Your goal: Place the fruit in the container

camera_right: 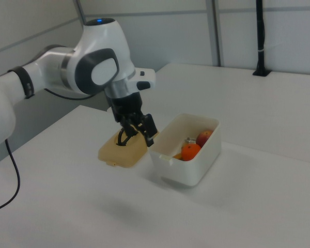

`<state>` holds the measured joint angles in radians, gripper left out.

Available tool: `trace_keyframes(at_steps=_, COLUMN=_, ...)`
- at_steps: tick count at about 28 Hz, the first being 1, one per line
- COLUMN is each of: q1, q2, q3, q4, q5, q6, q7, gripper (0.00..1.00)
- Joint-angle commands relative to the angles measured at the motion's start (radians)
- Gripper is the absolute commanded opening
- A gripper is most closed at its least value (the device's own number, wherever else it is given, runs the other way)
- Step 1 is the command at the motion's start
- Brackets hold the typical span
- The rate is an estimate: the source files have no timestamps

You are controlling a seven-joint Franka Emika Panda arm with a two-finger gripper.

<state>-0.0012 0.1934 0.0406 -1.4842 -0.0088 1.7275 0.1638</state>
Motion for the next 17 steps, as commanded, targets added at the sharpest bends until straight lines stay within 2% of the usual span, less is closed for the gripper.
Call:
trace_keyframes(at_steps=1, q1=0.017, q2=-0.068, q3=-0.007, q4=-0.022, q5=0.01, q6=-0.13, q7=0.016, gripper=1.0)
trace_keyframes(at_steps=4, q1=0.023, q2=-0.098, q3=-0.008, q4=-0.027, q5=-0.003, q6=-0.198, q7=0.005, gripper=1.0)
trace_keyframes(at_steps=9, q1=0.023, q2=-0.137, q3=-0.008, q4=-0.031, q5=-0.048, q6=-0.226, q7=-0.004, gripper=1.0)
trace_keyframes(at_steps=17, q1=0.027, q2=-0.137, q3=-0.004, q4=-0.048, q5=-0.095, q6=-0.224, q7=-0.004, gripper=1.0)
